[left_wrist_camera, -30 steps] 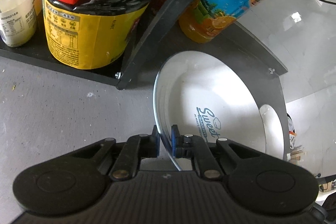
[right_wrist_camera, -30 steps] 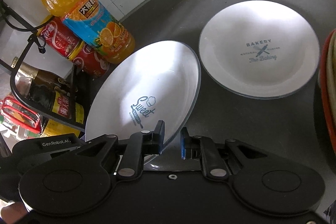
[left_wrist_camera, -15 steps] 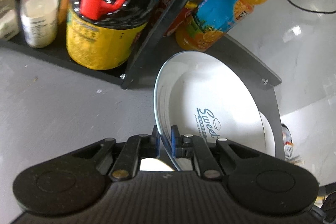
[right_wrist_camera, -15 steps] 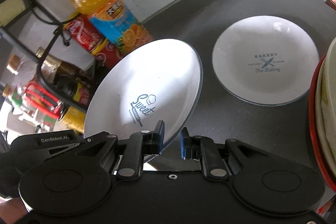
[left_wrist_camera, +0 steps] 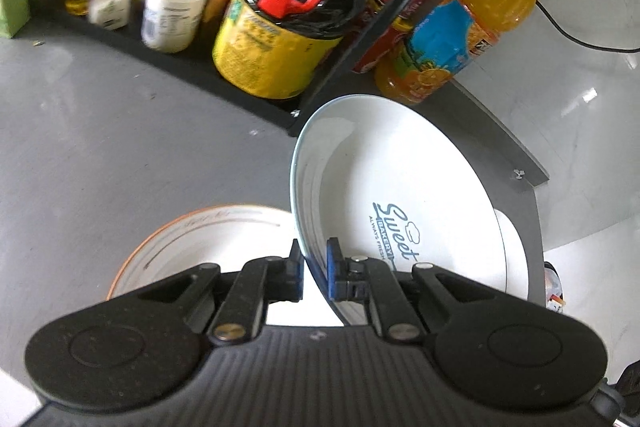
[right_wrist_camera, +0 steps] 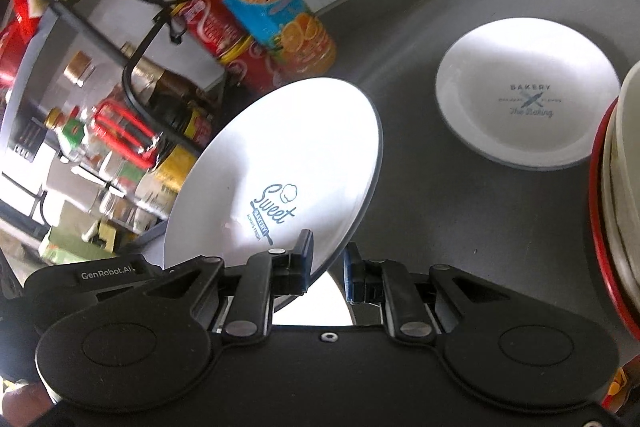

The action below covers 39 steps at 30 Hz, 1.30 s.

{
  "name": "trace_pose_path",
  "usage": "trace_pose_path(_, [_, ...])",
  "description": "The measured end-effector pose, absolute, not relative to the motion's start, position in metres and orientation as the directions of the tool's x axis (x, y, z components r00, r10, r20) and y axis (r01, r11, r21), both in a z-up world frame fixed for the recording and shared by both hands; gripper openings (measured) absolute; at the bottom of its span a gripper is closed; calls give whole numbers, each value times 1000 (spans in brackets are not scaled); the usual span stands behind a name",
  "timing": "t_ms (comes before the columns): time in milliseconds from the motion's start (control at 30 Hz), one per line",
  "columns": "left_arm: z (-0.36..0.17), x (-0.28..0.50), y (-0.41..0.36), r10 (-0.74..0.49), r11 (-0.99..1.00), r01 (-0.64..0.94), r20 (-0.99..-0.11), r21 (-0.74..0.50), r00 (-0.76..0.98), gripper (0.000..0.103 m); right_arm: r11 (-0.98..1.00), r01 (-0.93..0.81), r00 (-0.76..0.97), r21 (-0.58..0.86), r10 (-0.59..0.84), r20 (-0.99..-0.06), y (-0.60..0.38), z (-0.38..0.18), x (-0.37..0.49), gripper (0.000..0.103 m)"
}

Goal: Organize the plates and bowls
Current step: 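Lift the 'Sweet' plate with both grippers and carry it over the orange-rimmed flower plate, then lower the 'Sweet' plate onto the orange-rimmed flower plate with both grippers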

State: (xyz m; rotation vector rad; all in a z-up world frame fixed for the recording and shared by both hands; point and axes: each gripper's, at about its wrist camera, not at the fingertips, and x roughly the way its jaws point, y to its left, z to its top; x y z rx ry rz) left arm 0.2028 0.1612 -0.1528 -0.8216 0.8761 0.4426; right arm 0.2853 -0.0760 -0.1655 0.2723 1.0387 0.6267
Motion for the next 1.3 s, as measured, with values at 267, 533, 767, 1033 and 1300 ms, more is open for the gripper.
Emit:
trace_pose_path(267, [-151,172,154,64,580,-690,-820,-433,569,9,765,-413,300,494,626,-720,-77,-168,271,15])
trace_pose_path(533, [-151,144,145,99,537,-729,-827,-424,554,9,740,-466,255,486,638,-726,-79,-171,260,15])
trace_pose_path(767, [-152,126,136,113,510,-749,-831,-422,545,9,727,-493,229,479,639,-735,-84,-175,251,15])
trace_pose_path(1033, [-157,113,124,115,495,-762,-838,-416,533,9,724,-513,220,461,630,-744,-90,-176,243,15])
trace_pose_path(1300, [-164,101,113,103,491,-770,-850,-409,517,10,724,-529,214,443,619,-756,-97,-180,235,15])
